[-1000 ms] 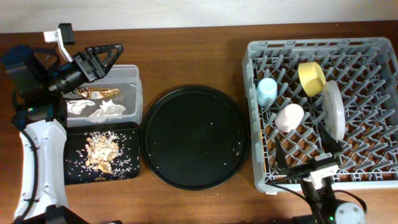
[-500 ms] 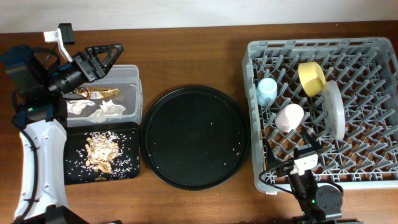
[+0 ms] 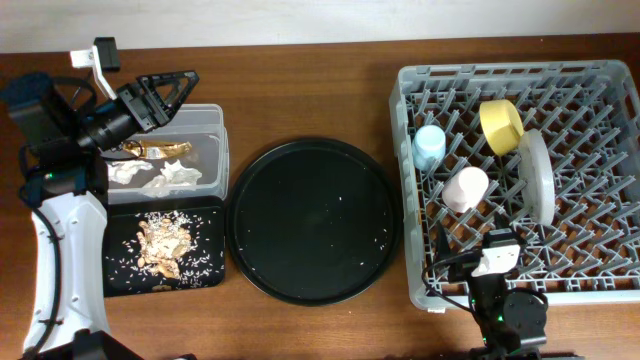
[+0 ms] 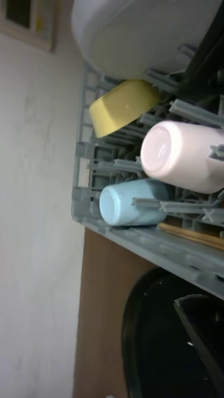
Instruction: Sort waste into correct bins and load items into the dishwasher rack
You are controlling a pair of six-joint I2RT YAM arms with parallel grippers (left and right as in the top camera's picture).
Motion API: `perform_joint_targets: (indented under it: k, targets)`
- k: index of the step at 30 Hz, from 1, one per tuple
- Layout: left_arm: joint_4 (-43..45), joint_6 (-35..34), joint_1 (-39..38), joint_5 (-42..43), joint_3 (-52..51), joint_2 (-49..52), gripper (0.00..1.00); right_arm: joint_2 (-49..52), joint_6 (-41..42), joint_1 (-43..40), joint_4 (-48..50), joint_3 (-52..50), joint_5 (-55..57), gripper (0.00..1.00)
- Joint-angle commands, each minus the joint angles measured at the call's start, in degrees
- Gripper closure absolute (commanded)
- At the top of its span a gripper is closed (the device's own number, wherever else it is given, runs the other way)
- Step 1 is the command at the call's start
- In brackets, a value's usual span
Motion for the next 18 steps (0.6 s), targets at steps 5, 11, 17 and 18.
perform_joint_targets:
  k: [5,11,17,18]
  targets:
    - [0.1,0.1,0.2,0.1,0.2,-0.1,0.01,-0.7,2.9,0.5,0.0,-0.5,2.6,0.02]
    - [0.1,0.1,0.2,0.1,0.2,-0.1,0.01,-0.6,2.9,0.5,0.0,-0.5,2.6,0.02]
    - [0.1,0.1,0.2,0.1,0.2,-0.1,0.01,-0.6,2.9,0.5,0.0,-0.5,2.6,0.02]
    - [0.1,0.1,0.2,0.1,0.2,-0.1,0.01,-0.6,2.9,0.5,0.0,-0.5,2.6,0.02]
